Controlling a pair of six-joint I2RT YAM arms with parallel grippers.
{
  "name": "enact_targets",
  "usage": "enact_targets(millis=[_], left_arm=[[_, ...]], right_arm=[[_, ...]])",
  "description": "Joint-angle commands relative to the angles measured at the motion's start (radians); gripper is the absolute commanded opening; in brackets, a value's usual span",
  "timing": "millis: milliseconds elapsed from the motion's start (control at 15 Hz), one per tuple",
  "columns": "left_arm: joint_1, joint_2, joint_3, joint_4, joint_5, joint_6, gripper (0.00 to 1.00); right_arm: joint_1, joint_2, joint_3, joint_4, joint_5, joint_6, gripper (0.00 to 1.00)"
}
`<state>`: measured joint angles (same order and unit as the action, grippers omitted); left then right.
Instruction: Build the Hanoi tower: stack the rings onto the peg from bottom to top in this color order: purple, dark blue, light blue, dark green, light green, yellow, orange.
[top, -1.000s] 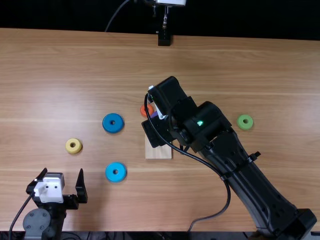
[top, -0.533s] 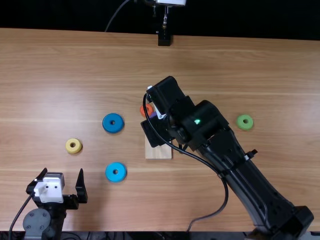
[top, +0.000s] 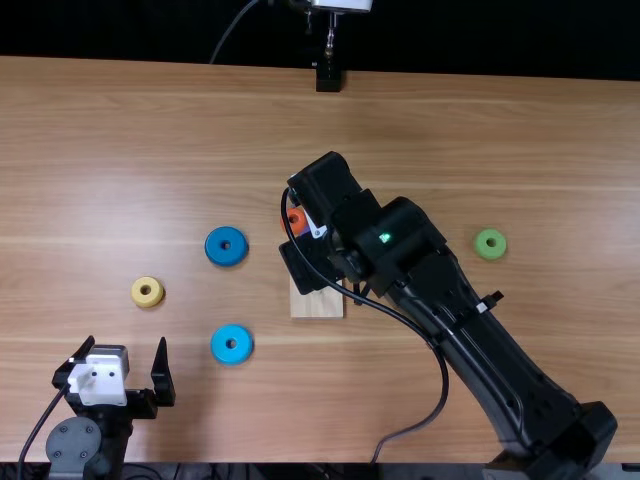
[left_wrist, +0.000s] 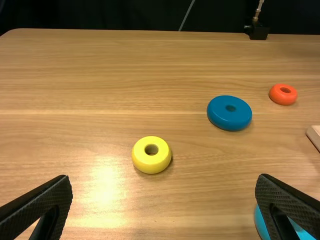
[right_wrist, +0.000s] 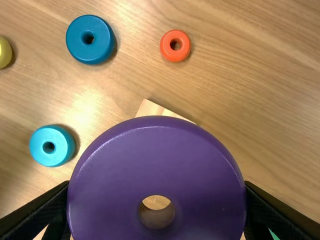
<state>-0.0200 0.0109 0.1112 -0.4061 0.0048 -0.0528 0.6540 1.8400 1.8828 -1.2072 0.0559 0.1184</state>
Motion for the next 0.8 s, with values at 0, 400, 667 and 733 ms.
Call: enact_targets(millis=[0,400,667,733], left_arm=[[-0.009,-0.011,-0.111,-0.076,0.003,0.005,1.00],[-0.008,-0.011,-0.111,-0.076,0.003,0.005,1.00],[-0.009,-0.011,-0.111,-0.076,0.004,0.005,1.00],[-0.008,-0.011,-0.111,-0.076,0.003,0.005,1.00]], right_arm=[[-0.002,0.010,-0.017,0.004,-0.003,0.007,0.00],[-0.002,0.051,-0.034,0.004,-0.004,0.007,0.00],[-0.002,0.054,-0.077,0.006,-0.003,0.007,0.00],[-0.002,0.062,-0.091,0.008,-0.003,0.007,0.00]])
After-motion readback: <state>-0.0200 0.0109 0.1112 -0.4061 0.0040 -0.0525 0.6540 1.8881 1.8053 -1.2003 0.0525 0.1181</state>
